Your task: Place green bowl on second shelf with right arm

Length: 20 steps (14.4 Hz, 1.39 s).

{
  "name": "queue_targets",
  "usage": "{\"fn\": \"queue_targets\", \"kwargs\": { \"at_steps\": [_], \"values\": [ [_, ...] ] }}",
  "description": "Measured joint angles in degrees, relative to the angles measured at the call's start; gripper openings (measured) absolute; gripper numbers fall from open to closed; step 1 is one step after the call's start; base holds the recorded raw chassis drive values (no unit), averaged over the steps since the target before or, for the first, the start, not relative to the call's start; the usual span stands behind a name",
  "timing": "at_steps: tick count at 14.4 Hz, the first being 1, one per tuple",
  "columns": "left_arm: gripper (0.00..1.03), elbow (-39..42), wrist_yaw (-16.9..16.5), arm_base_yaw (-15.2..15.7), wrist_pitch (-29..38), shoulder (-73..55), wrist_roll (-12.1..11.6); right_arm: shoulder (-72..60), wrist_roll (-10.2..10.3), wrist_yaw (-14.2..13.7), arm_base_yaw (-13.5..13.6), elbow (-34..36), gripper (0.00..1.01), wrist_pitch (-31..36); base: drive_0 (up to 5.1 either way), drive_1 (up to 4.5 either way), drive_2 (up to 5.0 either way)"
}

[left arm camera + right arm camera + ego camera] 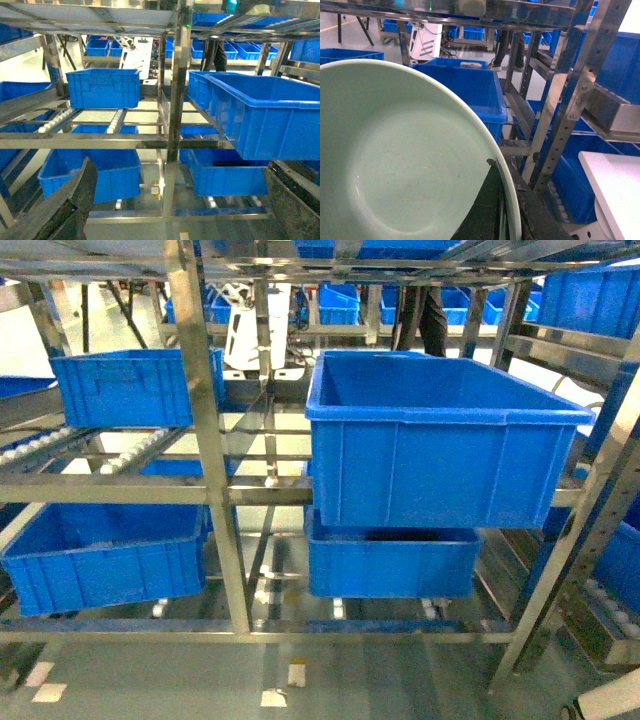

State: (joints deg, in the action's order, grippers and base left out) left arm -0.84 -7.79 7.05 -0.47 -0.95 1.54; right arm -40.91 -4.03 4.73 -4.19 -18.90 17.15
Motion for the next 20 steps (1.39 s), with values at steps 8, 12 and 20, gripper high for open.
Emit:
{"fn": "queue_targets", "kwargs": {
  "at_steps": [8, 12, 20],
  "values": [
    [0.98, 0.0, -0.15, 0.0, -0.13, -0.02, 0.0, 0.13, 0.0, 0.0, 0.0, 0.0, 0.02, 0.15, 0.1, 4.34, -4.2],
    [0.98, 0.0, -0.17, 0.0, -0.17, -0.02, 0.0, 0.09, 0.0, 0.0, 0.04, 0.02, 0.02, 0.0, 0.1, 4.34, -4.2],
    [0.98, 0.0, -0.15, 0.02, -0.02, -0.07, 0.0, -0.24, 0.0, 0.0, 0.04, 0.02, 0.02, 0.09, 0.0, 1.63, -1.6]
  ]
}}
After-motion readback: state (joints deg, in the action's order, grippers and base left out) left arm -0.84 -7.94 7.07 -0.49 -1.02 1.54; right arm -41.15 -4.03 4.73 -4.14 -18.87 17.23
